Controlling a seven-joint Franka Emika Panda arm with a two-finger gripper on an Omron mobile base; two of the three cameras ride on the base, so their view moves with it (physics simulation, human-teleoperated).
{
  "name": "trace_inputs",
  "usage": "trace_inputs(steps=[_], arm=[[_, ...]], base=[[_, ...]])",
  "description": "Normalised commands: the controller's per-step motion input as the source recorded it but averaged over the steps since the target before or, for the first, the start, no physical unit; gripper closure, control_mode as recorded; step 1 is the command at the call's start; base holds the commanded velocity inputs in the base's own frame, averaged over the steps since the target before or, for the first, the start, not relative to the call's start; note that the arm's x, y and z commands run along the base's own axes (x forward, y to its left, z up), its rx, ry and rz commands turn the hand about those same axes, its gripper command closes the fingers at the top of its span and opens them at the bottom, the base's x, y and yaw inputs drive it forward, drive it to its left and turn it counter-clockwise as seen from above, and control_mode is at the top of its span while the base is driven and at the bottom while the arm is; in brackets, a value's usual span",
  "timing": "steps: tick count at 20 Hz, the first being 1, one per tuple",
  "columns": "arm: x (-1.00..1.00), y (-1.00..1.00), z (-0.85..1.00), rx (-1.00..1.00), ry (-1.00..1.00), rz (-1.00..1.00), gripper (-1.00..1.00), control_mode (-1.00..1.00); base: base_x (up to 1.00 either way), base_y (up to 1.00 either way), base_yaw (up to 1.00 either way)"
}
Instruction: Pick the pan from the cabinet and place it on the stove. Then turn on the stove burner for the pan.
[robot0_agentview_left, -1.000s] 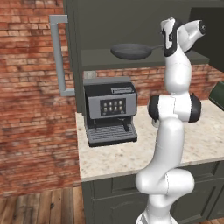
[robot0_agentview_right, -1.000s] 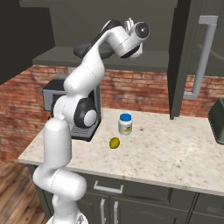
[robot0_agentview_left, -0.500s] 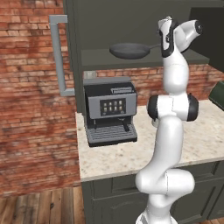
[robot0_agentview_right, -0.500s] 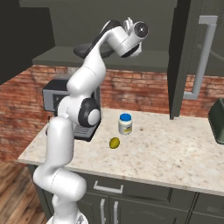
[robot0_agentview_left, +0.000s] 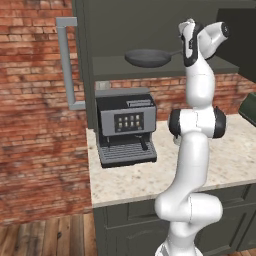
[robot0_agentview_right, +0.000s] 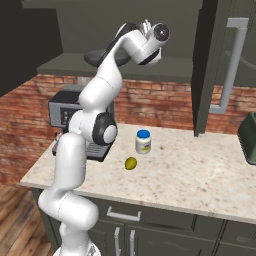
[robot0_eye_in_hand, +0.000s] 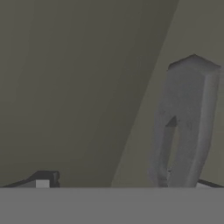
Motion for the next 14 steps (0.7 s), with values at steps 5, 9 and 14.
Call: trace_inputs(steps=[5, 9, 14], arm=[[0.18, 0.22, -0.17, 0.00, 0.00, 0.01, 1.00, -1.00], [0.14, 0.16, -0.14, 0.00, -0.01, 0.02, 1.00, -1.00], [0.11, 0.16, -0.12, 0.00, -0.02, 0.01, 1.00, -1.00]], base=[[0.00, 0.00, 0.00], [0.00, 0.00, 0.00], [0.00, 0.00, 0.00]])
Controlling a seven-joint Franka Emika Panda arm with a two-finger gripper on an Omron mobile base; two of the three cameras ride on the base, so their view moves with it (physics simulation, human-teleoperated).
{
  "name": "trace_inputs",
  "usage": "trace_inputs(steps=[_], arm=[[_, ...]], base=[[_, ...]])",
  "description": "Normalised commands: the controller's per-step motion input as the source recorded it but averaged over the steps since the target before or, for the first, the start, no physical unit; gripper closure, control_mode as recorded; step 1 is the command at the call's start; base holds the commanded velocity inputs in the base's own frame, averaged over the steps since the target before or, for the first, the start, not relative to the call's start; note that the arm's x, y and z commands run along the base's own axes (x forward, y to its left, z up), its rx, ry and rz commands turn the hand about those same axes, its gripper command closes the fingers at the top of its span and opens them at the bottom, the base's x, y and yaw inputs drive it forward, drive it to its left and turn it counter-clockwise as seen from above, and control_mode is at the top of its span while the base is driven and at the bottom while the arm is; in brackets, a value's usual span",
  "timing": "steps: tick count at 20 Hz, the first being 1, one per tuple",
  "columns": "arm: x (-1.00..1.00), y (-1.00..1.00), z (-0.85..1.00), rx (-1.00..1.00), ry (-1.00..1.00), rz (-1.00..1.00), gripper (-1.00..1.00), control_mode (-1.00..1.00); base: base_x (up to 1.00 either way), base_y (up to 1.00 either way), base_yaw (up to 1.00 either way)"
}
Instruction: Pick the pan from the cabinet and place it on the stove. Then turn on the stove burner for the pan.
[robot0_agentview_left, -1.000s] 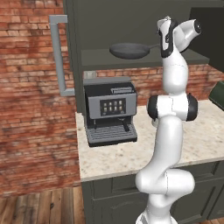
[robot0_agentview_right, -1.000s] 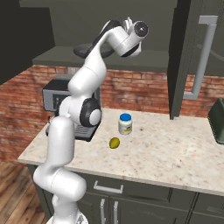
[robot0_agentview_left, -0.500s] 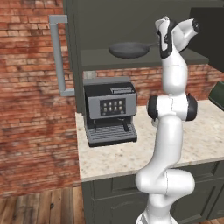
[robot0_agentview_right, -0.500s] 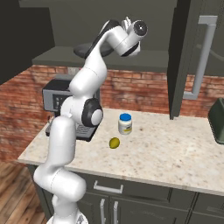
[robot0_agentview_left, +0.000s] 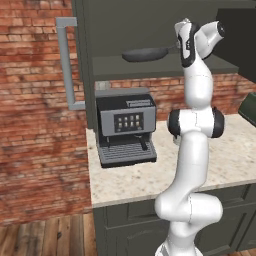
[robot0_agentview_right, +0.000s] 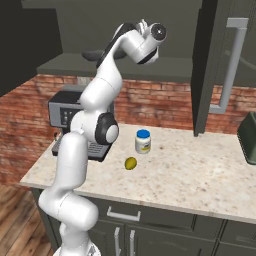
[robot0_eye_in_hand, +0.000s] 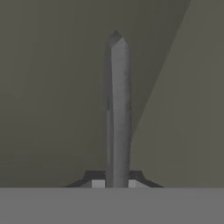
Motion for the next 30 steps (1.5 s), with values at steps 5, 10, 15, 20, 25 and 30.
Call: trace_inputs(steps=[5, 10, 15, 20, 25, 30], arm=[[0.05, 0.13, -0.08, 0.00, -0.02, 0.01, 1.00, -1.00], [0.00, 0.01, -0.01, 0.00, -0.05, 0.00, 1.00, -1.00], [-0.09, 0.00, -0.04, 0.02, -0.15, 0.00, 1.00, -1.00], [-0.23, 0.01, -0.12, 0.02, -0.24, 0.00, 1.00, -1.00], [-0.47, 0.08, -0.13, 0.00, -0.25, 0.00, 1.00, -1.00], [-0.76, 0.19, -0.12, 0.00, -0.19, 0.00, 1.00, -1.00]], base=[[0.00, 0.00, 0.00], [0.00, 0.00, 0.00], [0.00, 0.00, 0.00], [0.00, 0.00, 0.00], [0.00, 0.00, 0.00], [0.00, 0.00, 0.00]])
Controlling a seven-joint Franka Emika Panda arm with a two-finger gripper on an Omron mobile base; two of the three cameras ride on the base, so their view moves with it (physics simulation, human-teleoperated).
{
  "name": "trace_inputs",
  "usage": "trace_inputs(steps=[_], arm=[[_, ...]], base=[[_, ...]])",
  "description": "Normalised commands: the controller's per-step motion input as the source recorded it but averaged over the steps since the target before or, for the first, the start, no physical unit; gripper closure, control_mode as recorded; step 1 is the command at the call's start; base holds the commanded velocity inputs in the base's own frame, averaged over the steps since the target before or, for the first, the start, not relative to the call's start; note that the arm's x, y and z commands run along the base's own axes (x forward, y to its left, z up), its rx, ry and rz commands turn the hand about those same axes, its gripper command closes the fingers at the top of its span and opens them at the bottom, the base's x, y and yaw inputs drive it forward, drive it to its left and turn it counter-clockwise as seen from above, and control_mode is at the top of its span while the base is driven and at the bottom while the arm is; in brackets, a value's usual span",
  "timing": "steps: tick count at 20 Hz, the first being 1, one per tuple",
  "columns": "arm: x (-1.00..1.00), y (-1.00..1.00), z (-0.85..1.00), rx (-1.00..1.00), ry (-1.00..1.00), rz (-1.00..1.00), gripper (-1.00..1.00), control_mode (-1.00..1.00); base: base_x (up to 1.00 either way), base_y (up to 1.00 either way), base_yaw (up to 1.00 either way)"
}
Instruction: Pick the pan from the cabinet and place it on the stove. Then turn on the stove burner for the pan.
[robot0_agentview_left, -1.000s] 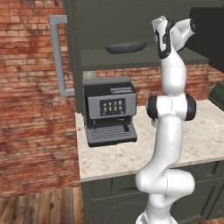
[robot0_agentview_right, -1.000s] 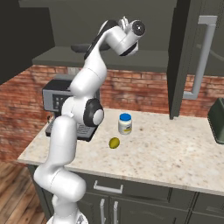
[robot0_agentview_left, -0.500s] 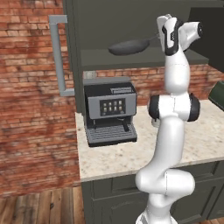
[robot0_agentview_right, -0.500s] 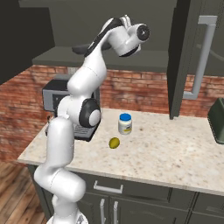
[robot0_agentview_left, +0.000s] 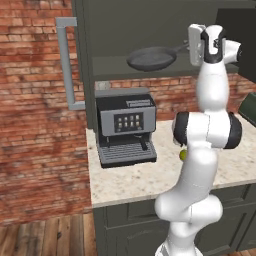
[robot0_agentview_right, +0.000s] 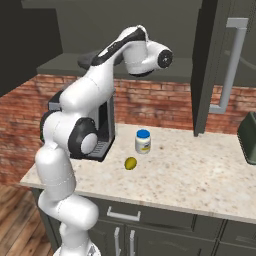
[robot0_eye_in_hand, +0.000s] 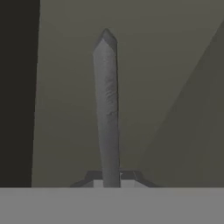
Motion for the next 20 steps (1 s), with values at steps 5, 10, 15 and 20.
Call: trace_inputs(steps=[5, 10, 15, 20], arm=[[-0.90, 0.25, 0.00, 0.00, -0.15, 0.00, 1.00, -1.00], [-0.92, 0.17, 0.00, 0.00, -0.13, -0.01, 1.00, -1.00], [-0.95, 0.03, 0.00, 0.00, -0.07, -0.06, 1.00, -1.00], [-0.86, 0.04, 0.09, 0.00, -0.01, -0.09, 1.00, -1.00]], base=[[0.00, 0.00, 0.00], [0.00, 0.00, 0.00], [0.00, 0.00, 0.00], [0.00, 0.00, 0.00]])
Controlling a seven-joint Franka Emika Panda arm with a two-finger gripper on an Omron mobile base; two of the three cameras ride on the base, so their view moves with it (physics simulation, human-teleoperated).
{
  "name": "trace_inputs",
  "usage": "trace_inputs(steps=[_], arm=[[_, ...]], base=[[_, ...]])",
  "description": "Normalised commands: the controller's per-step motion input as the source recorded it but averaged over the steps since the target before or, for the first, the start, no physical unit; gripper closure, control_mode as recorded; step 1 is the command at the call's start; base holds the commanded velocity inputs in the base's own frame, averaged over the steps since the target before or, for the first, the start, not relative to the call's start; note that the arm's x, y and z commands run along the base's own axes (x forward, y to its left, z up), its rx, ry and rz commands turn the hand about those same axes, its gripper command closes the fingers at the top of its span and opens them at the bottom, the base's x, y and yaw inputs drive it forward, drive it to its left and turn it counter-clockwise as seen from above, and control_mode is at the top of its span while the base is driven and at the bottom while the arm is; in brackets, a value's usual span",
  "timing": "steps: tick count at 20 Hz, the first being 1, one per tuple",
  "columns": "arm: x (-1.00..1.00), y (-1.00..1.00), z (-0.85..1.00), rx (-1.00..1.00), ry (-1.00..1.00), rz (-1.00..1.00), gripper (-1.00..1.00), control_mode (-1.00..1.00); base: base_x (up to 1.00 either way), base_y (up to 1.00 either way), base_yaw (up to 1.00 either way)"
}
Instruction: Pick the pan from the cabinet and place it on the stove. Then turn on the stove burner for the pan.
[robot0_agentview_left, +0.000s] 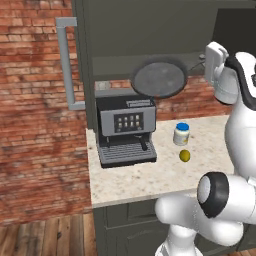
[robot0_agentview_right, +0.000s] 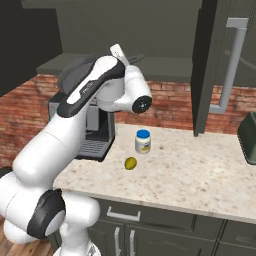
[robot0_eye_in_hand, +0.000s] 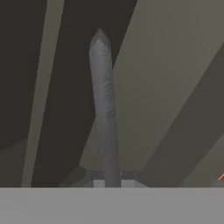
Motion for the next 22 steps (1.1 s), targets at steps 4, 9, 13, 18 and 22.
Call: trace_inputs(steps=[4, 9, 13, 18, 22], arm=[[-0.74, 0.05, 0.07, 0.00, 0.00, -0.10, 1.00, -1.00], [-0.75, 0.01, 0.00, 0.00, 0.00, -0.10, 1.00, -1.00], [-0.77, 0.00, 0.00, 0.00, 0.00, -0.08, 1.00, -1.00], [-0.76, 0.00, 0.00, 0.00, 0.00, -0.06, 1.00, -1.00], [-0.71, 0.00, -0.02, 0.00, 0.00, -0.04, 1.00, -1.00]], base=[[0.00, 0.00, 0.00], [0.00, 0.00, 0.00], [0.00, 0.00, 0.00], [0.00, 0.00, 0.00], [0.00, 0.00, 0.00]])
